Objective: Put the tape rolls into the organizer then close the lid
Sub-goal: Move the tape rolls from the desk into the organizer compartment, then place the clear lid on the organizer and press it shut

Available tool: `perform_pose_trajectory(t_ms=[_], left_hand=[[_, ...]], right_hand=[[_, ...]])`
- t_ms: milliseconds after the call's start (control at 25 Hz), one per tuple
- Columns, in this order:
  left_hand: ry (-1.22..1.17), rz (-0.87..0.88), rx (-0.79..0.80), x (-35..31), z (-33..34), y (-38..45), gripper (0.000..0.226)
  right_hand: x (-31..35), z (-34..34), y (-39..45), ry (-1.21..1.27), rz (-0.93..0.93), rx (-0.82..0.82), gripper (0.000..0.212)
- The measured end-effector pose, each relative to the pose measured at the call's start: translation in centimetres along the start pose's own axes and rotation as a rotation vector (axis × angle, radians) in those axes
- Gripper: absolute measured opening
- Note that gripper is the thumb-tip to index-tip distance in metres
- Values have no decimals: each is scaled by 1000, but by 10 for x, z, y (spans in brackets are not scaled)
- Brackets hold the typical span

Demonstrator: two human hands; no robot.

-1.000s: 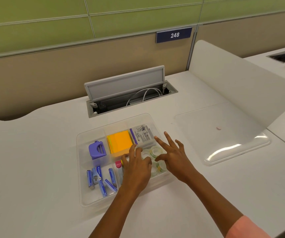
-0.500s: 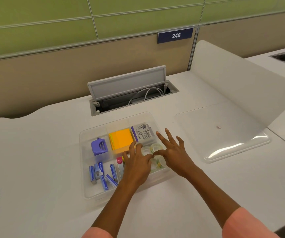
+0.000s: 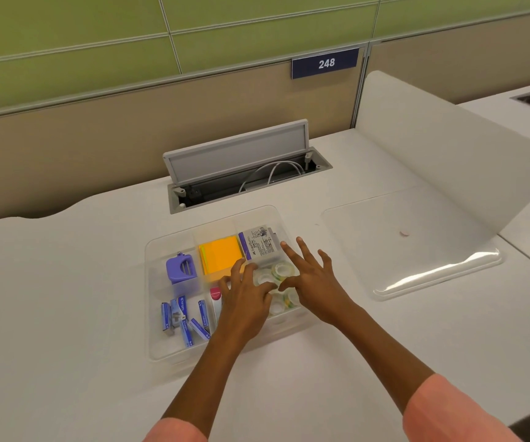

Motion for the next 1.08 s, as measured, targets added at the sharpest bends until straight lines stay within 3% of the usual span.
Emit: perform_pose_trajectory(t_ms=[120,280,440,520,640,800,920,1080], left_hand=[[2,3,14,2,3,2,28],[4,13,-3,3,4,2,28],[-27,43,-75,5,3,3,37],[-9,43,-90,4,3,2,46],[1,43,-138,3,2,2,47],[36,45,-123,2,2,1,49],[49,38,-123,1,1,1,48],[171,121,-192,-5,-5,0,49]], right_hand=[[0,-1,-1,1,17,-2,17],[0,2,-3,14,60,-18,31],[-14,-7,-14,43,266,-349,39],[-29,-13,-19,6,459,-410,41],[-49,-11,-32,-174,677,-270,31],[-58,-11,-45,-210,739,7,17],[-59,-16,-40,-143,738,-14,22],[-46,-18,-41,-329,720,-48,30]])
Point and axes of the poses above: each hand's wrist, its own y-axis towards the middle knuckle, its own z-axis out of the palm, x = y × z, the point moved 1 cm from there along y, towards the middle knuckle, and after that the axes turned 8 degrees about z, right-handed, at the moved point
